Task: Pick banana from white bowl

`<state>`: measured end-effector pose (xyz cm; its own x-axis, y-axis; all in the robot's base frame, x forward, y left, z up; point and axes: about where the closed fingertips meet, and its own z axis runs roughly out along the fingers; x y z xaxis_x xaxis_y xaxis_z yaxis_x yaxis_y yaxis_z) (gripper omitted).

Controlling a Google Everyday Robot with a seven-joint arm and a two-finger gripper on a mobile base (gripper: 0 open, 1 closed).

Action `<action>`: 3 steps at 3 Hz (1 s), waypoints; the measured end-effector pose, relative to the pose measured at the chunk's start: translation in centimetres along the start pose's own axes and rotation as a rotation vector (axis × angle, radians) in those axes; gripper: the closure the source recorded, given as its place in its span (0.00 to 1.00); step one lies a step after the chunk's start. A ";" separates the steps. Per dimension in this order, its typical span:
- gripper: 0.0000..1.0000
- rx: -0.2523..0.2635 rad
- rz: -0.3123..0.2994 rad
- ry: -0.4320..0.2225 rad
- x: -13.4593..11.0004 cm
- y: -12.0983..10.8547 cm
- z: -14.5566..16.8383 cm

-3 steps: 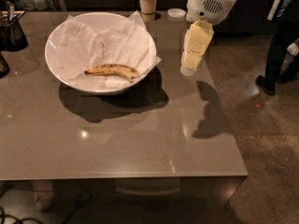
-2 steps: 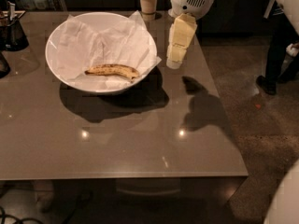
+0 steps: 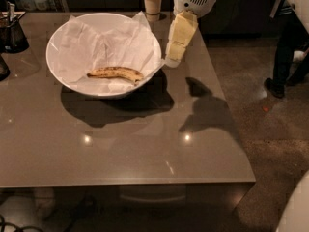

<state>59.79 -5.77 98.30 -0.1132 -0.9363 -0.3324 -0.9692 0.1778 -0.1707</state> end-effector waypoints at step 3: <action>0.00 -0.080 0.044 -0.026 -9.0 -1.2 4.4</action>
Offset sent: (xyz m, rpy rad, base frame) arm 0.0254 0.0978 -0.0030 0.0315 0.1298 -0.0108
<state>62.90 3.76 97.45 -0.1512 -0.9199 -0.3617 -0.9779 0.1926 -0.0810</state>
